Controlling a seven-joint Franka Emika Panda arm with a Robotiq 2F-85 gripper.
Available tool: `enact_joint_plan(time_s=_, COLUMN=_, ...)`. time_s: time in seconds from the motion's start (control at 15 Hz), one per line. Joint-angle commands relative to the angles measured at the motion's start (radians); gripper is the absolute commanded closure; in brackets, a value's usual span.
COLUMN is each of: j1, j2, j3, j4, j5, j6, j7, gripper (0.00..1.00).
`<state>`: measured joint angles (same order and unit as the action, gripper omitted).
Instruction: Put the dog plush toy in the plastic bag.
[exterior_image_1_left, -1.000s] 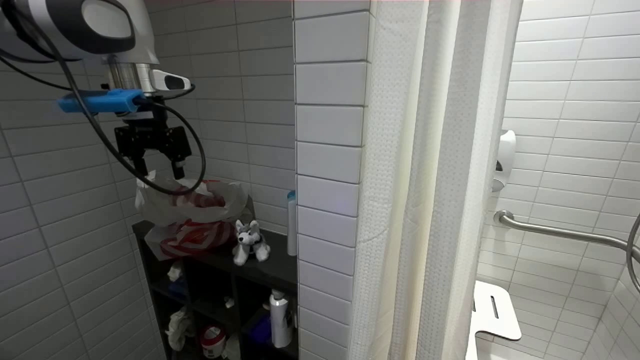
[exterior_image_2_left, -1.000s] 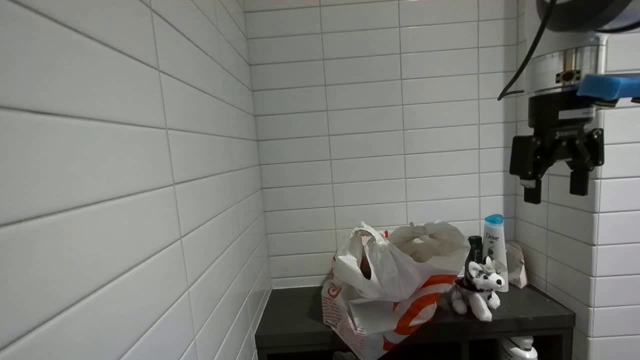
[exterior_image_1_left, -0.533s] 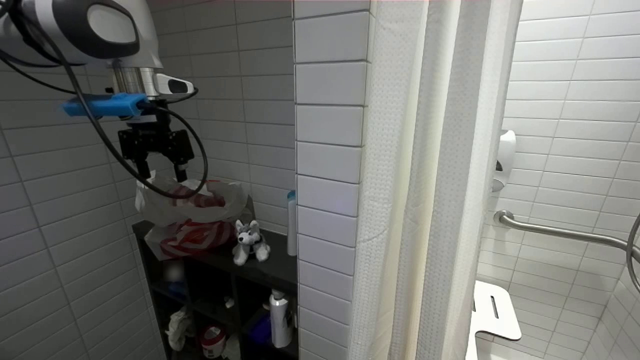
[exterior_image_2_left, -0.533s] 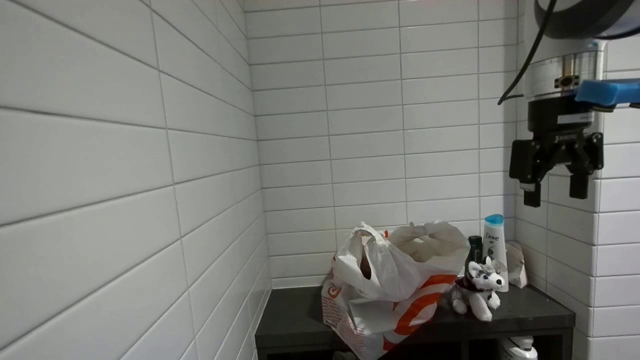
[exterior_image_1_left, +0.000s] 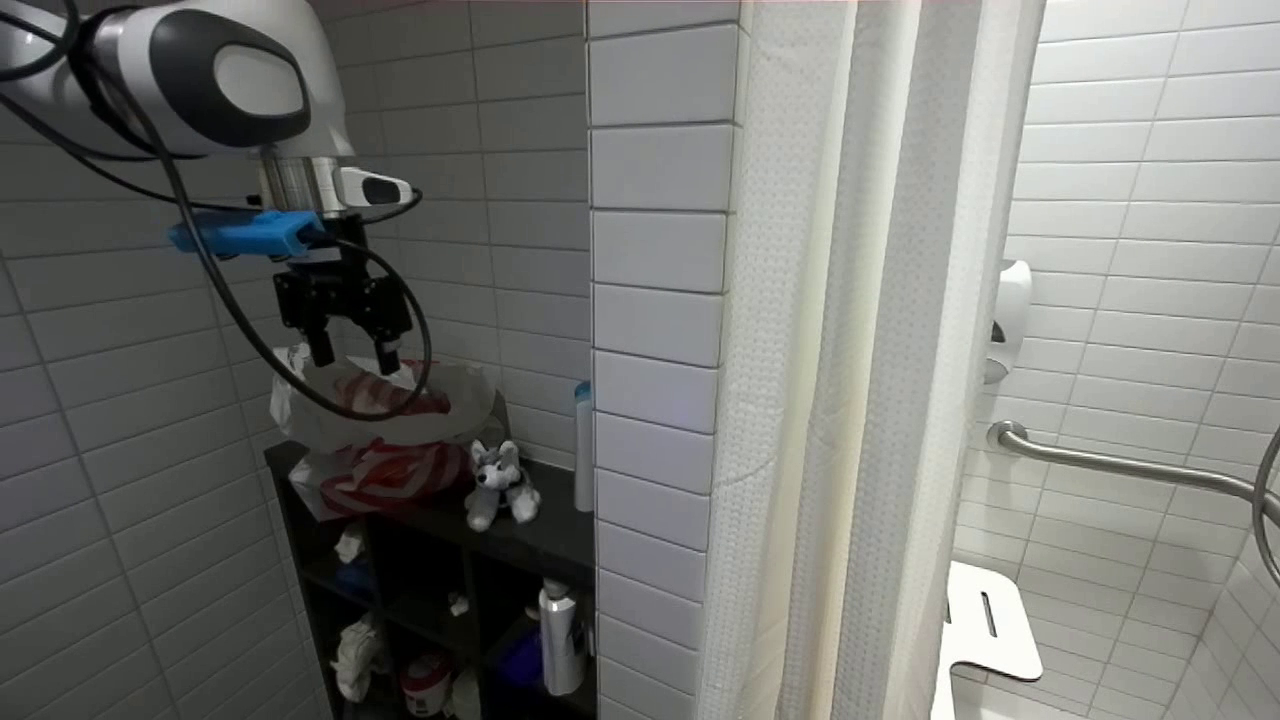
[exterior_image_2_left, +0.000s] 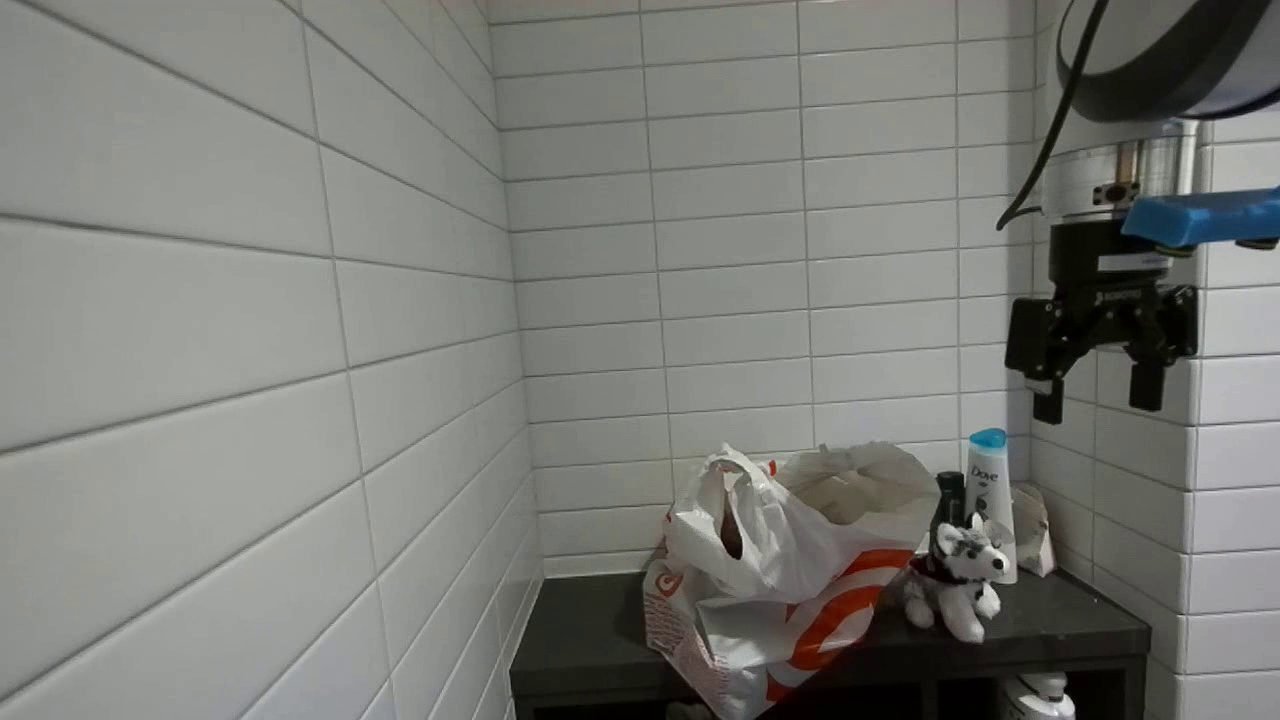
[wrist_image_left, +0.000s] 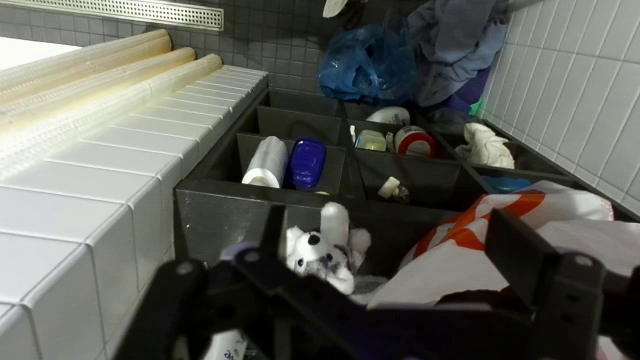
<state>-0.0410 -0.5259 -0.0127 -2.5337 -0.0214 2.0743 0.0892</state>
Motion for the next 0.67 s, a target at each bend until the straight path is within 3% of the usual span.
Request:
enact_joint_plan(time_s=0.0, j1=-0.030, j2=0.039, j3=0.008, j4=-0.003, j5=-0.011, j6=0.064, j7=0.056, gripper=0.00)
enact_joint_plan(time_s=0.33, j1=-0.053, j2=0.083, j3=0.044, j4=-0.007, j5=-0.037, j6=0.142, j7=0.183, gripper=0.00)
enact_joint_plan(time_s=0.6, j1=-0.058, j2=0.112, j3=0.117, j4=0.002, j5=-0.074, j6=0.188, j7=0.368, gripper=0.00)
